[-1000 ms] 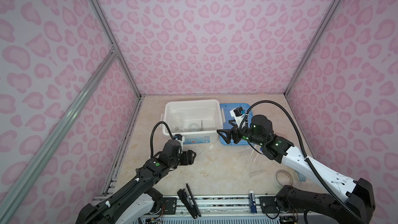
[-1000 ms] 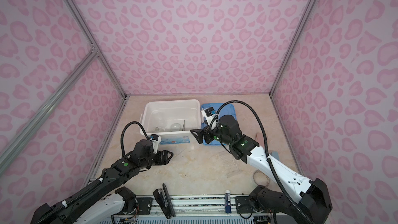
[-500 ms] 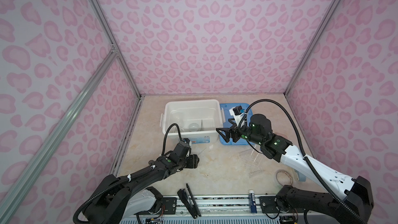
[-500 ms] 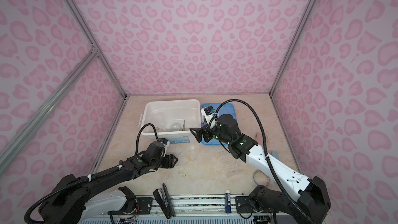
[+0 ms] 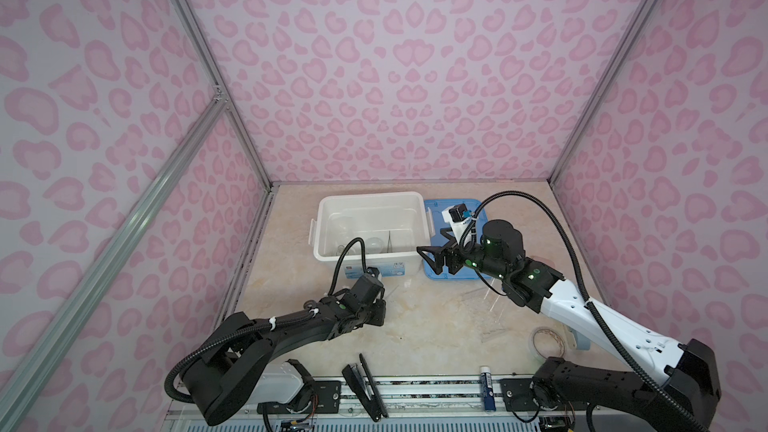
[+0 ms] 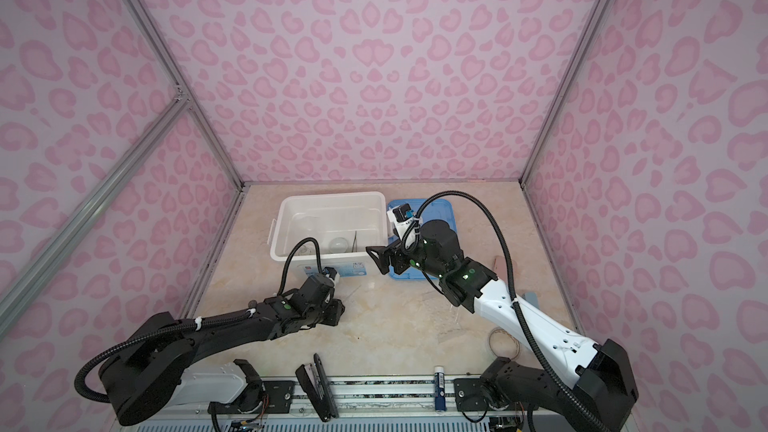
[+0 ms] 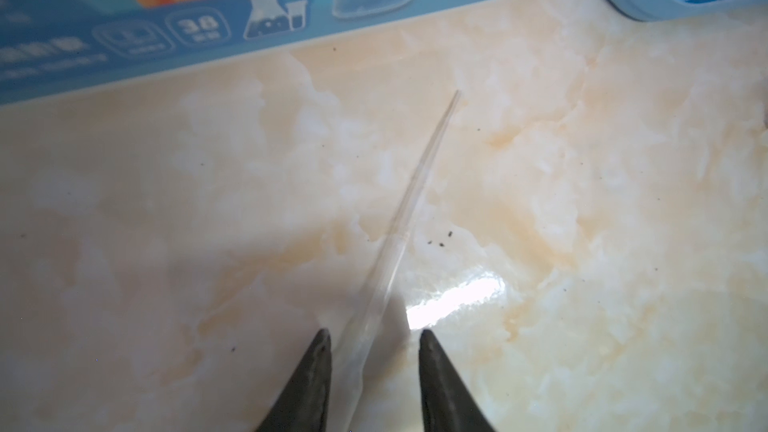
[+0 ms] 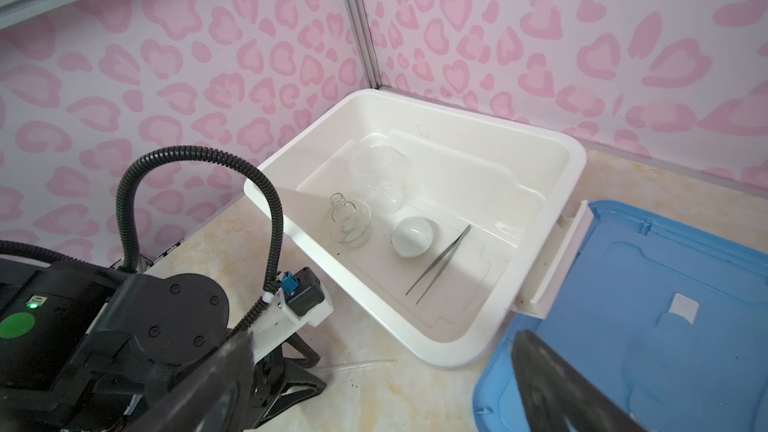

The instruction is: Organize the chemistry lab equipment

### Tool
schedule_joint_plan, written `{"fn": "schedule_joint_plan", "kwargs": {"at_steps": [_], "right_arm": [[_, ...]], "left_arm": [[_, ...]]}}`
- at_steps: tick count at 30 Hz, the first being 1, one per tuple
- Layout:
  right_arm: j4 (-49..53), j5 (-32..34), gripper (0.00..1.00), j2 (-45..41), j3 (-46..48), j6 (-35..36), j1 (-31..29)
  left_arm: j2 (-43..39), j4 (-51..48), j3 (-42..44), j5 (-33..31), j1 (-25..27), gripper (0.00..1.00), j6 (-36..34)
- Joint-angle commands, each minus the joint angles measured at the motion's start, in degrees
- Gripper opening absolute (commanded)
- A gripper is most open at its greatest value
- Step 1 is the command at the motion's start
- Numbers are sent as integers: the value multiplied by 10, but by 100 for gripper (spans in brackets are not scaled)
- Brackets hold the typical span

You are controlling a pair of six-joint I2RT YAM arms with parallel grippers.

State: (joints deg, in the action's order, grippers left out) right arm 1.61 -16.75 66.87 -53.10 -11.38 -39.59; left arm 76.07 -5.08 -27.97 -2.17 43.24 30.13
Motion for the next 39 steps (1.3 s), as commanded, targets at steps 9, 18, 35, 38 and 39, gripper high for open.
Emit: {"fn": "schedule_joint_plan", "kwargs": {"at_steps": [9, 18, 35, 38, 39], "right_arm": [[0, 5, 97, 1, -3, 5, 1], [-1, 6, 97, 1, -3, 5, 0], [0, 3, 97, 7, -9, 0, -2], [-7, 4, 97, 7, -5, -2, -2], [-7, 4, 97, 8, -5, -2, -2]], "left_arm": [[17, -97, -16, -39, 45, 27, 34], [30, -138, -42, -51, 78, 25, 60], [42, -237, -85, -61, 110, 25, 86], [36, -234, -79, -57, 110, 23, 86], [38, -229, -77, -58, 111, 22, 85]]}}
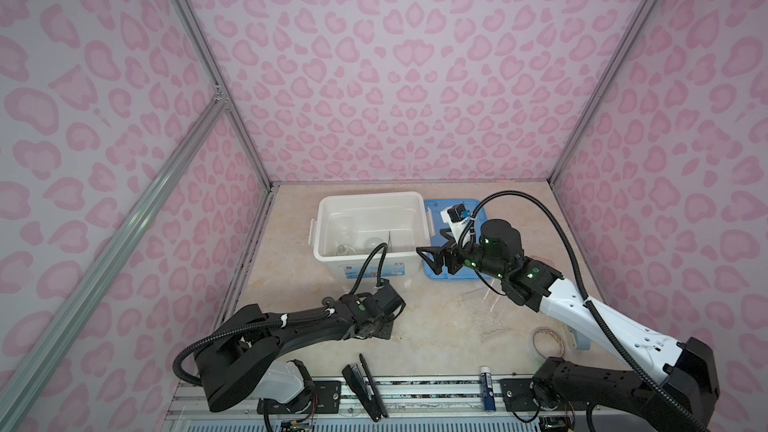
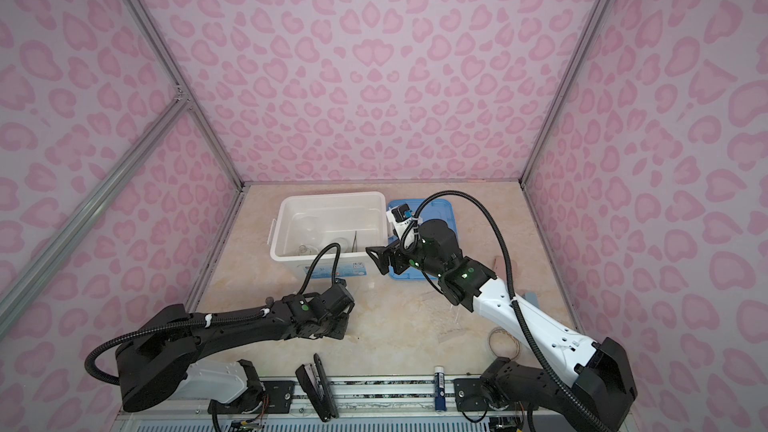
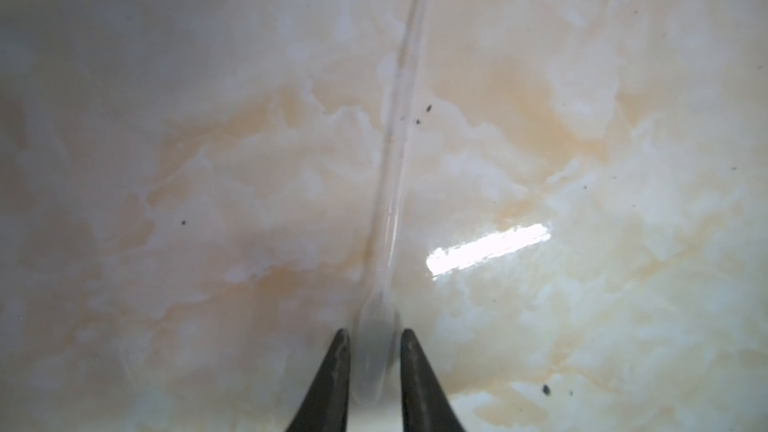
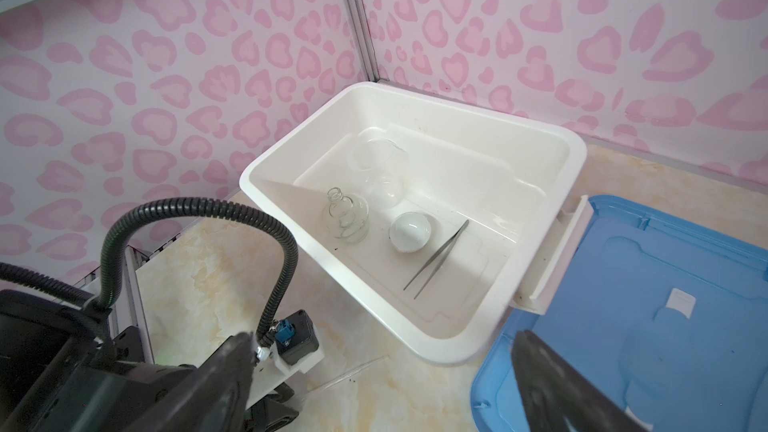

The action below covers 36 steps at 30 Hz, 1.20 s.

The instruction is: Organize the chemistry lab equipment

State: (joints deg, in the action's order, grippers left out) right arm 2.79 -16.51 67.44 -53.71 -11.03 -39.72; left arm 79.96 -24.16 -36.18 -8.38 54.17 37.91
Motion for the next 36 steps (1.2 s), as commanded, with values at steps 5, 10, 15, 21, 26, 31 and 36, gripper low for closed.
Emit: {"fn": "schedule_joint_plan", "kwargs": {"at_steps": [5, 10, 15, 21, 26, 31, 36], "right_arm": [[-26, 2, 97, 5, 0, -7, -2], [-22, 3, 97, 1, 4, -7, -2], [-17, 7, 97, -2, 2, -3, -2], [-14, 7, 97, -7, 2, -9, -2], [-18, 15, 97, -32, -1, -35, 9], [1, 48, 97, -68, -6, -35, 10], [16, 58, 97, -89, -13, -31, 13]], "left_arm": [[26, -16, -16, -8, 1, 21, -8], [53, -30, -42, -5, 2, 10, -20], [30, -67, -48, -8, 9, 10, -21], [-11, -76, -58, 1, 14, 4, -15], [-98, -89, -88, 44, 16, 4, -46], [-189, -102, -119, 99, 17, 3, -103], [-248, -125, -196, 58, 16, 5, -91]]}}
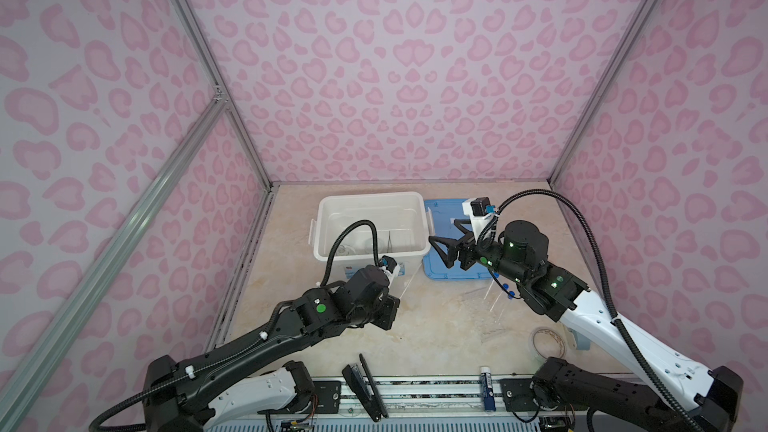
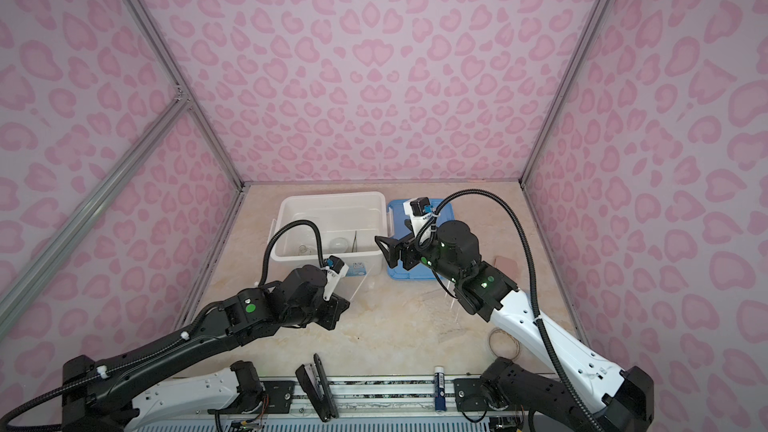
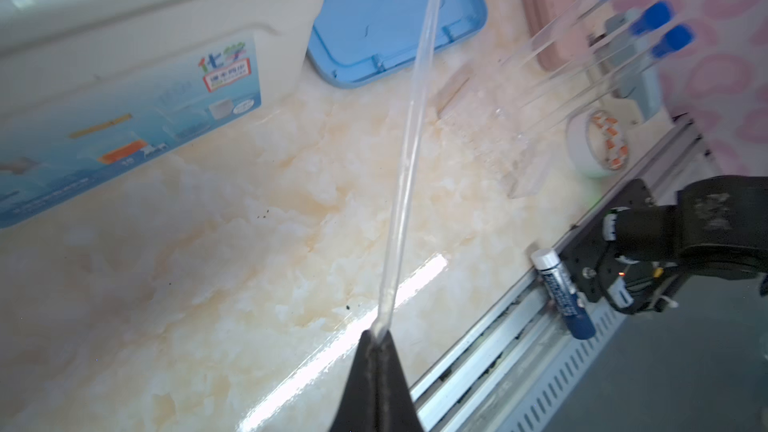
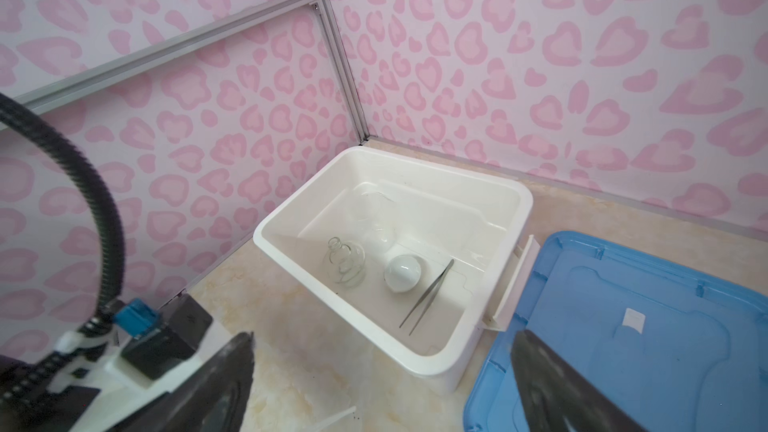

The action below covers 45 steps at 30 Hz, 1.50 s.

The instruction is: Organize the chemistry lab equipment

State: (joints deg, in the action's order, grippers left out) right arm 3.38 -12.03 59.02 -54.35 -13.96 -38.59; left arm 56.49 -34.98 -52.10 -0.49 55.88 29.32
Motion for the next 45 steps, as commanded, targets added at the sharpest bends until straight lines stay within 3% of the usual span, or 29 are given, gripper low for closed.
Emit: {"fn": "schedule_joint_plan", "kwargs": {"at_steps": [1, 4, 8, 12, 16, 20, 24, 30, 37, 45], "right_arm": [[13, 11, 97, -5, -12, -2, 2], [25, 3, 97, 5, -31, 0, 2], [37, -6, 97, 25, -57, -1, 3], [45, 4, 98, 42, -79, -4, 3], [79, 2, 97, 74, -101, -9, 4], [107, 23, 97, 104, -121, 3, 4], [122, 9, 97, 134, -135, -4, 13], [105, -8, 97, 140, -115, -16, 20], [93, -46, 96, 151, -105, 35, 21], [81, -49, 96, 154, -98, 39, 19]], "left_arm": [[-9, -30, -61, -41, -3, 6, 1], [24, -46, -126, -69, -16, 6, 12], [92, -23, -197, -61, -61, 6, 45], [181, -6, -246, -30, -130, 3, 78], [276, 23, -289, 4, -162, 3, 82], [342, 47, -308, 17, -177, 3, 93], [399, 45, -331, -17, -183, 3, 97], [472, 80, -329, 18, -195, 3, 120], [534, 83, -354, 27, -202, 4, 117], [576, 113, -347, 57, -209, 4, 123]]}}
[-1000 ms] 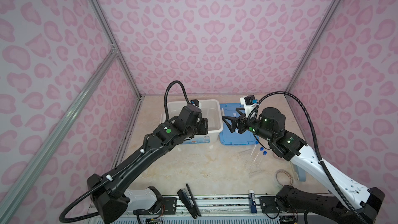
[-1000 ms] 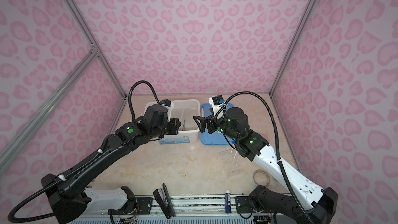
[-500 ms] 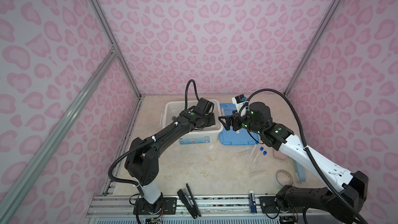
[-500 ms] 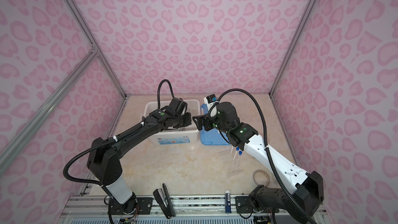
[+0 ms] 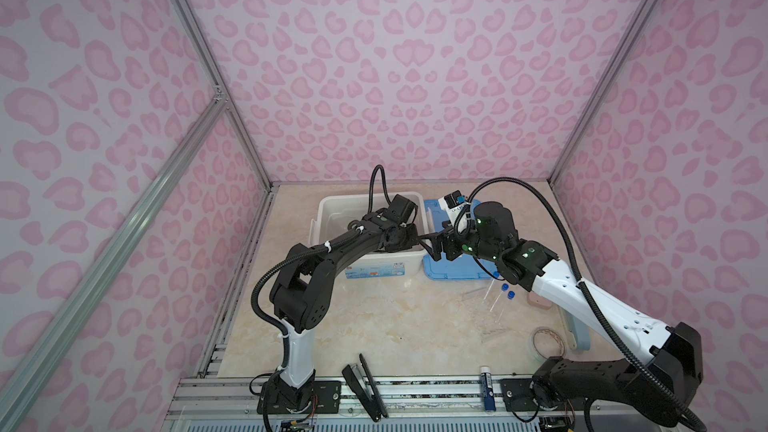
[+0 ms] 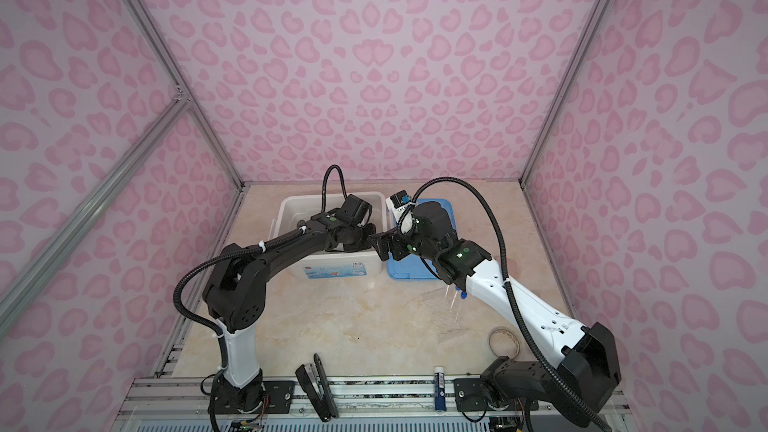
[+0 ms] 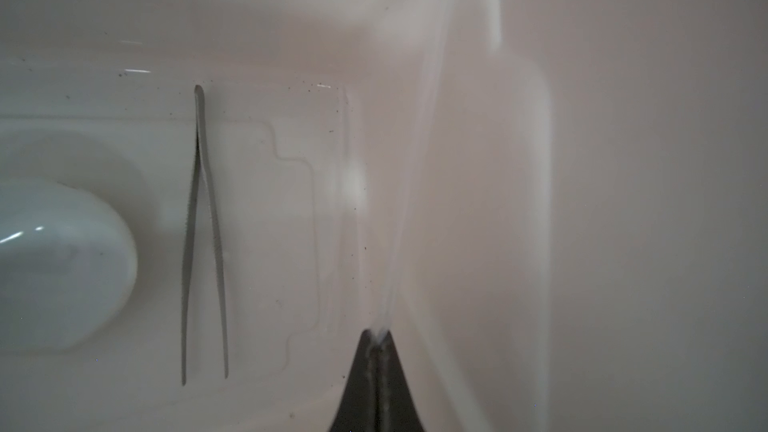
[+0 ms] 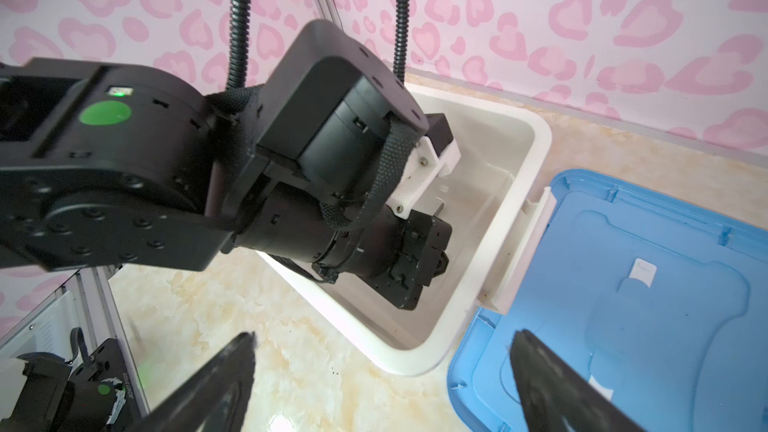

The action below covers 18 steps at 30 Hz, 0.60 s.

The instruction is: Organize the chemistry lab equipment

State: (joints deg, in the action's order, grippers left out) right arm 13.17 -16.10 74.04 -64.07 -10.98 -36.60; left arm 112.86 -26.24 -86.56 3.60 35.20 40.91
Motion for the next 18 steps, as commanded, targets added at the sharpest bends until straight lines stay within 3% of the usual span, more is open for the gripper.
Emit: {"fn": "schedule_joint_plan", "kwargs": {"at_steps": [1, 18], "right_arm": [[-15, -8, 96, 5, -1, 10, 0], [-20, -2, 96, 21, -2, 11, 0]], "left_arm": [[15, 31, -1, 21, -3, 4, 9], [56, 42, 11, 38, -13, 10, 3]]}}
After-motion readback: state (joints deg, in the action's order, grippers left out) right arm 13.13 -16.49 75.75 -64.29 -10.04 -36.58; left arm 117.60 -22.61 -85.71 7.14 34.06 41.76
